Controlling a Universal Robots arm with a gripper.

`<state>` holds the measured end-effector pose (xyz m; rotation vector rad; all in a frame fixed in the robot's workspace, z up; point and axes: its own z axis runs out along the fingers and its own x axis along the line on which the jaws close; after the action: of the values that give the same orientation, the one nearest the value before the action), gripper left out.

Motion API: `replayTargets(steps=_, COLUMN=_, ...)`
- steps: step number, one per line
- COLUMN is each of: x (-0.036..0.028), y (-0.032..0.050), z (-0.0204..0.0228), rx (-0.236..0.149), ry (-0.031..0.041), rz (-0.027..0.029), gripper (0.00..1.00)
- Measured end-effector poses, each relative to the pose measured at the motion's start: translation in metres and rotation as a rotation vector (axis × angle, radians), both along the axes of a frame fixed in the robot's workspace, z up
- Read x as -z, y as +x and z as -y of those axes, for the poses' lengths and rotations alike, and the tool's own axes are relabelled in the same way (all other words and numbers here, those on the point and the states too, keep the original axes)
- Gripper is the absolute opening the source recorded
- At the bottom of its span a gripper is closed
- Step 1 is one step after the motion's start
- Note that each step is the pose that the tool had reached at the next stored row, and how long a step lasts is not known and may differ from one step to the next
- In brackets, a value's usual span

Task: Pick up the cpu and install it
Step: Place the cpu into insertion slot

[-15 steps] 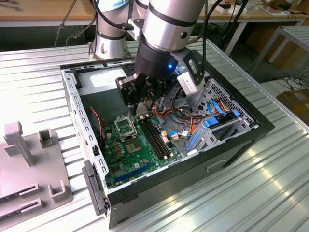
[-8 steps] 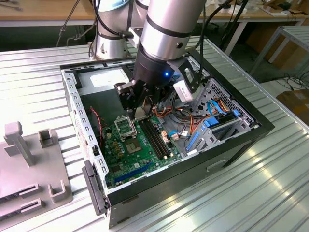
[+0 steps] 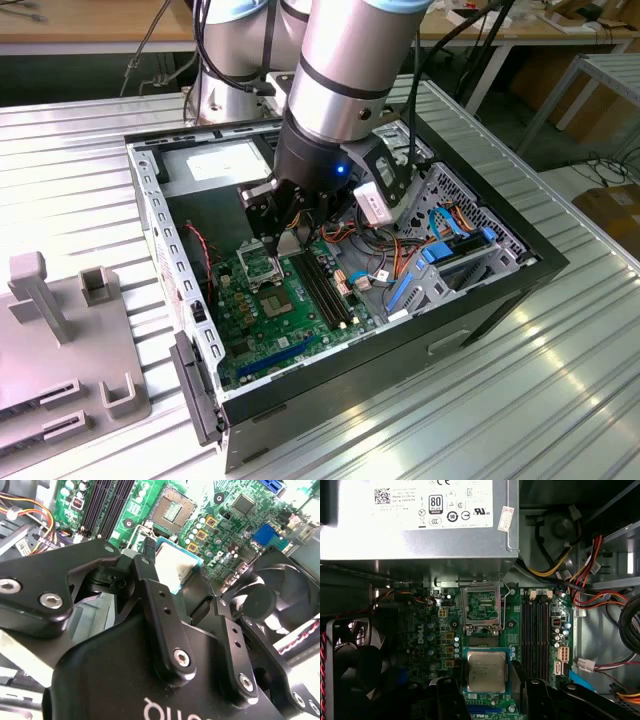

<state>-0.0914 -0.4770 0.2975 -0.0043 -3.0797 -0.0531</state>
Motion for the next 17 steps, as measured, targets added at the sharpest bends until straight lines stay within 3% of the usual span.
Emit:
replayTargets(steps=7, x=0.0177, y=-0.0001, z=0.0043, rx=-0.002, ry=0.0001, rz=-0.0005, gripper=0.47)
replayTargets(steps=11, x=0.0262, y=0.0000, z=0.0046, rx=-0.003, ry=0.0001, rz=-0.0006, gripper=0.47)
replayTargets(steps=12, x=0.0436, y=0.0000, z=0.0046, rx=-0.004, ry=0.0002, rz=-0.0019, gripper=0.47)
replayTargets(steps=17, x=0.0468, y=-0.0003, z=0.0046, rx=-0.004, ry=0.0001, rz=-0.0020, gripper=0.47)
